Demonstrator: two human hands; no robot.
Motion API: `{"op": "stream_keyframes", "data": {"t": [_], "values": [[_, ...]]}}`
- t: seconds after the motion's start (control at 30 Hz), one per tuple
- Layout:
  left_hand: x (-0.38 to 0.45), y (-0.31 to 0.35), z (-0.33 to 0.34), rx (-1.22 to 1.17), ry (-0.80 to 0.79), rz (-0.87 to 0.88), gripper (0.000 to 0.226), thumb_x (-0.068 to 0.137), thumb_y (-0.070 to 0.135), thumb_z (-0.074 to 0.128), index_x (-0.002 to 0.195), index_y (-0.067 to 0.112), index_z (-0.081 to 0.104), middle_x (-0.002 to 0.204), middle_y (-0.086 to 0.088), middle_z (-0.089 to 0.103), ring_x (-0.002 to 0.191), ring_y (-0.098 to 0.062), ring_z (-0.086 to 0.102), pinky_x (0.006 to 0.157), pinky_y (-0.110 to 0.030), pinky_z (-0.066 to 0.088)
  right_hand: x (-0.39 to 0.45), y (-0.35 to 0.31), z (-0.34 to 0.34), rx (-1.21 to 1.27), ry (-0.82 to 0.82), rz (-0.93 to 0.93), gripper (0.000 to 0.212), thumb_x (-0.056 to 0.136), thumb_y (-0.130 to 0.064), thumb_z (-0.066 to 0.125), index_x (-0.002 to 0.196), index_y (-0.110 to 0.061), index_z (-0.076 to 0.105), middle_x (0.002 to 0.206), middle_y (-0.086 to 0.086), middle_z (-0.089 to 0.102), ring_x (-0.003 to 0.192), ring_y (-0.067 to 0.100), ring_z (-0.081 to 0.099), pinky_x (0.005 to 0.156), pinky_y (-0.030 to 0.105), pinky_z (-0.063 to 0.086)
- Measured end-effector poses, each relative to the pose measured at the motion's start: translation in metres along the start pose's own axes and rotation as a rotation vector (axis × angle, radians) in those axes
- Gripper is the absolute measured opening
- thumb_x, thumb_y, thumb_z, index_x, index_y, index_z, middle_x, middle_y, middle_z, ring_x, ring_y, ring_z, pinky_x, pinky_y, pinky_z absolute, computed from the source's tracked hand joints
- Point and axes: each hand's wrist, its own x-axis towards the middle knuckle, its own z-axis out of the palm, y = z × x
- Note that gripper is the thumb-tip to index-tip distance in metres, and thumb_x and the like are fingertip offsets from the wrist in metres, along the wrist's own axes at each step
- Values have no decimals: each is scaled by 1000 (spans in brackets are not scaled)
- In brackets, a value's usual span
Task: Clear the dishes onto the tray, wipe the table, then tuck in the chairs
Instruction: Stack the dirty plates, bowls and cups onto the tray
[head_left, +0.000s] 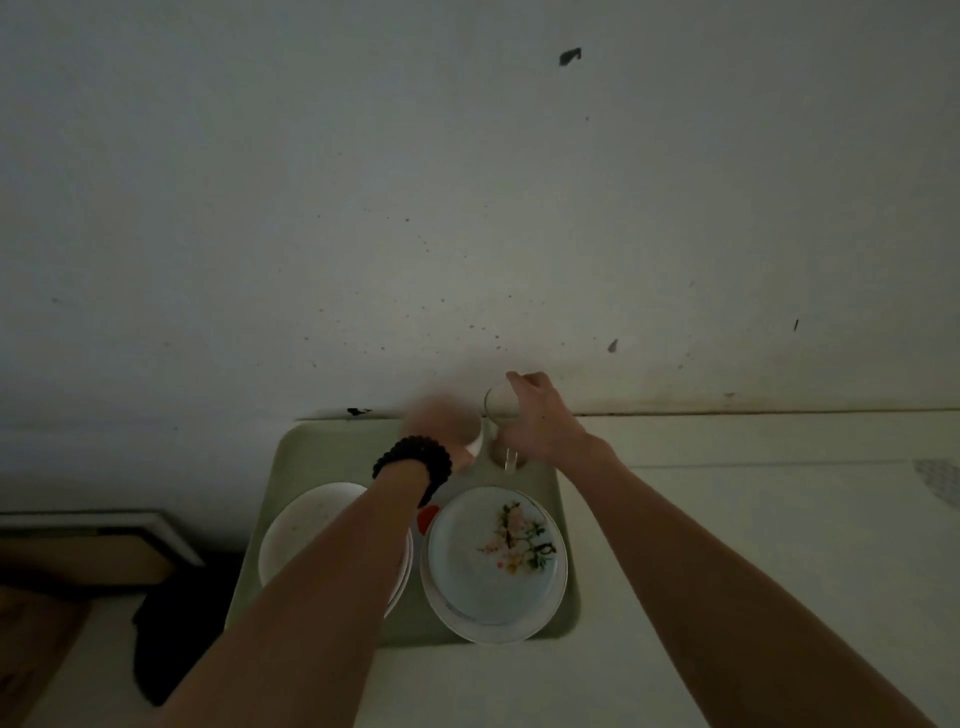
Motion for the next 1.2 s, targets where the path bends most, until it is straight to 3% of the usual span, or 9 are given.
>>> {"op": "stream_keyframes", "data": {"t": [0.43, 0.63, 0.77, 0.93, 1.13, 1.2], "values": [[-7, 0, 1, 16, -29, 12, 88, 72, 32, 80, 143, 18, 32, 141, -6, 42, 128, -33, 41, 101, -47, 43, 2, 2, 3, -125, -58, -55, 84, 81, -20, 66, 152, -23, 22, 153, 9, 20, 136, 38, 25, 105, 47, 37], [-19, -3, -21, 31, -85, 44, 96, 77, 37, 76, 150, 19, 18, 151, -9, 30, 134, -37, 32, 106, -51, 39, -11, 1, 2, -156, -70, -21, 90, 88, -30, 65, 157, -24, 7, 163, 7, -4, 146, 42, 10, 112, 57, 27], [-54, -11, -57, -191, 97, 34, 78, 85, 28, 68, 150, 21, 26, 149, -15, 33, 131, -36, 40, 107, -44, 40, -40, -11, 0, -134, 25, 6, 87, 86, -35, 66, 155, -29, 14, 163, 7, -1, 149, 36, 3, 114, 60, 19], [-143, -42, -109, -434, 376, -45, 53, 85, 23, 68, 135, 21, 49, 129, -10, 54, 104, -27, 62, 89, -27, 44, -116, -28, 0, -23, 151, 9, 65, 89, -26, 62, 148, -24, 33, 156, 11, 21, 144, 36, 19, 113, 53, 25], [-292, -75, -137, -601, 588, -177, 36, 83, 23, 68, 118, 23, 60, 110, 2, 65, 84, -14, 61, 82, -25, 47, -227, -28, -10, 109, 145, 24, 54, 91, -26, 63, 142, -20, 48, 147, 10, 39, 135, 32, 38, 111, 51, 37], [-342, -80, -141, -648, 642, -180, 34, 79, 26, 69, 112, 27, 62, 105, 1, 68, 83, -16, 65, 84, -33, 53, -264, -32, -14, 146, 169, 5, 44, 91, -25, 63, 134, -16, 56, 138, 12, 49, 125, 32, 50, 103, 40, 43]]}}
